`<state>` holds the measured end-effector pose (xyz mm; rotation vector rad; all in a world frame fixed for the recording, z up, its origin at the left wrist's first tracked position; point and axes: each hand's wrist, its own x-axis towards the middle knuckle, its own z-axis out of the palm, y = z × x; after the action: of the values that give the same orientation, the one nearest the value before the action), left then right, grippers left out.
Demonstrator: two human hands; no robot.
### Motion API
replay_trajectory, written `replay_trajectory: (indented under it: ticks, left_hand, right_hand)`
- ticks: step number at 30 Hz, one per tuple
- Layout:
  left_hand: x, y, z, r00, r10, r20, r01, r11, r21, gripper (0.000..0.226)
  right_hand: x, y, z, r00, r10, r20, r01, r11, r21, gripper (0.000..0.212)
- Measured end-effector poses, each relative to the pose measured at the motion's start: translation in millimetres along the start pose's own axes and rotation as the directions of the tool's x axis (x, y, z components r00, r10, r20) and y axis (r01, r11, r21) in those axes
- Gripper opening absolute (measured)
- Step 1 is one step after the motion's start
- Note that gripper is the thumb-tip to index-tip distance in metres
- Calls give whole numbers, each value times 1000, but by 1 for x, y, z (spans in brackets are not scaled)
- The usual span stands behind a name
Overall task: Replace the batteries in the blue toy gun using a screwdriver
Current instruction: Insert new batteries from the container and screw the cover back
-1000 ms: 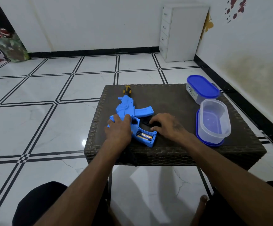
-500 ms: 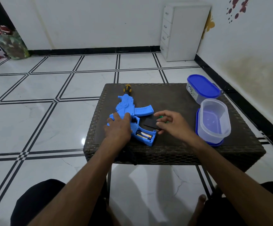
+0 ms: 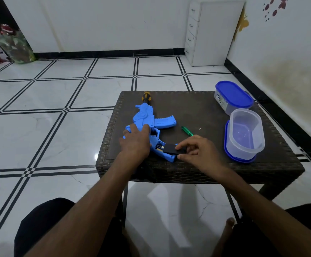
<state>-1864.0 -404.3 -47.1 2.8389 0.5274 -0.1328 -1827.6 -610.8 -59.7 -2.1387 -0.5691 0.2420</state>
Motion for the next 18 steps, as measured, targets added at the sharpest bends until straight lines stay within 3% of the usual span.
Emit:
replay_trajectory:
  ticks: [18]
  left_hand:
    - [-2,0,-1,1000,8,-2,-8,1000,3,40]
  right_hand:
    - [-2,-3,12,995,-104,8,103,971,-216,34]
